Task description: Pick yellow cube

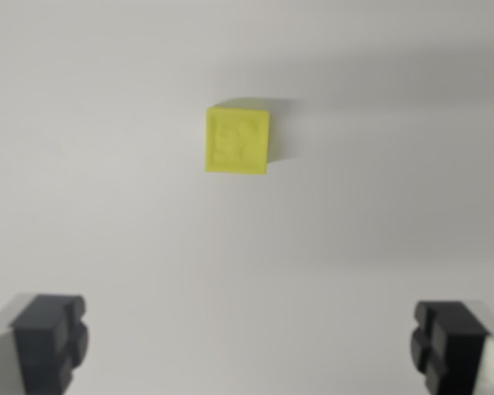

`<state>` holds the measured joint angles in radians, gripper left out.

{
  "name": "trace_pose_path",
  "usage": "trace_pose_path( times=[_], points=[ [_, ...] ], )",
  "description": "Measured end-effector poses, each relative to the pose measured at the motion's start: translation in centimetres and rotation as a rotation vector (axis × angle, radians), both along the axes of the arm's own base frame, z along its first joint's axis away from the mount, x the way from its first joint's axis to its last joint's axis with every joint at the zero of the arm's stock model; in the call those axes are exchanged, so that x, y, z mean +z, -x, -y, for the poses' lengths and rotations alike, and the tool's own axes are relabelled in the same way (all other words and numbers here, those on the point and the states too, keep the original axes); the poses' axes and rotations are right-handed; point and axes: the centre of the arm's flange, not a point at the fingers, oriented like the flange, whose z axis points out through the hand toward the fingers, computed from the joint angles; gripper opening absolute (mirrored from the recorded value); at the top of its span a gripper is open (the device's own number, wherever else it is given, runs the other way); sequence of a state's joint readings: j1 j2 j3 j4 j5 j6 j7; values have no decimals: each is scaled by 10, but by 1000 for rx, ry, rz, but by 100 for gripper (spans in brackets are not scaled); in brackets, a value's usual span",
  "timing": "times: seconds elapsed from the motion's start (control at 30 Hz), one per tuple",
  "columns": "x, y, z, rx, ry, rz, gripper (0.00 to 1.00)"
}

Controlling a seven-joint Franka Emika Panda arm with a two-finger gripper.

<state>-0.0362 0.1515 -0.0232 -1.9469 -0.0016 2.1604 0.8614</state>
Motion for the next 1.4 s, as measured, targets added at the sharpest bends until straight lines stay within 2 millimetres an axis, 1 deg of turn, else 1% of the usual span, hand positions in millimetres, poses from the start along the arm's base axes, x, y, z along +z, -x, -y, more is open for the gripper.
trace_pose_path(
  times=[1.4],
  points=[
    [-106, -13, -6, 7, -3, -27, 100]
  ],
)
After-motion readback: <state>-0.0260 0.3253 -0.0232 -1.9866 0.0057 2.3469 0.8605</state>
